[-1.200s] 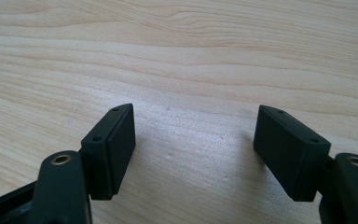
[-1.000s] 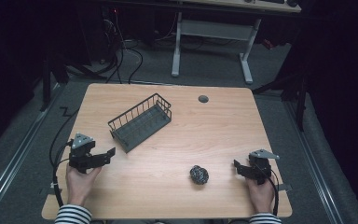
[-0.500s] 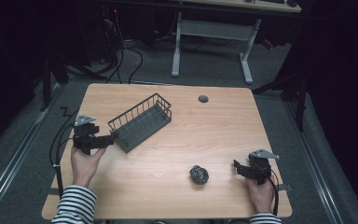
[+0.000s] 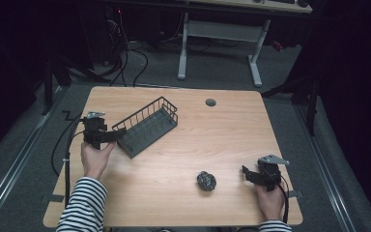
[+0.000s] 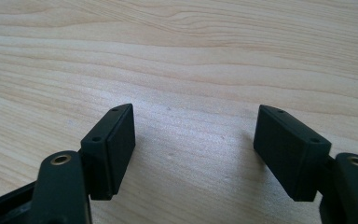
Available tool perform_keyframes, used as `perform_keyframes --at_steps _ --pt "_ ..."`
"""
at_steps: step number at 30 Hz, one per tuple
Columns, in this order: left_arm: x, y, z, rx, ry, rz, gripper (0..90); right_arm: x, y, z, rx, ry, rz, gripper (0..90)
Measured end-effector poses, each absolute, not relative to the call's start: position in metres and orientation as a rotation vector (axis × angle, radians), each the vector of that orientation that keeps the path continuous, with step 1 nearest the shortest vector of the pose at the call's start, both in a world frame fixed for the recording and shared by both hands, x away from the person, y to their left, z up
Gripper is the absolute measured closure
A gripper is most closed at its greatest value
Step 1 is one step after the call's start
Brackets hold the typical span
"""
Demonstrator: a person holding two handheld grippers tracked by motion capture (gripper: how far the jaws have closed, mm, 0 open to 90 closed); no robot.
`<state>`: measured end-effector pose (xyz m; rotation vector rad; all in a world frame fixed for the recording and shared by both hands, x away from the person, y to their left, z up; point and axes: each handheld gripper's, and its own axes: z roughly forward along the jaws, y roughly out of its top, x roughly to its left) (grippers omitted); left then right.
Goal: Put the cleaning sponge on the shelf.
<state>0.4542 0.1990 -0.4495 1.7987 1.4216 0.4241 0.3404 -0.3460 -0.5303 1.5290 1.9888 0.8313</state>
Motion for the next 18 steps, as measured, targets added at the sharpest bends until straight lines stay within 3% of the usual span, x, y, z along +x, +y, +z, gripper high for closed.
perform_keyframes --at_steps 9,18 --pt "0.4589 0.1940 -0.4569 1.832 1.437 0.417 34.3 0.3403 -0.3459 -0.5303 1.531 1.988 0.831 29.8" --pt "0.4604 0.1901 -0.4604 1.852 1.429 0.396 41.9 0.3403 -0.3459 -0.5303 1.531 1.988 0.832 29.8"
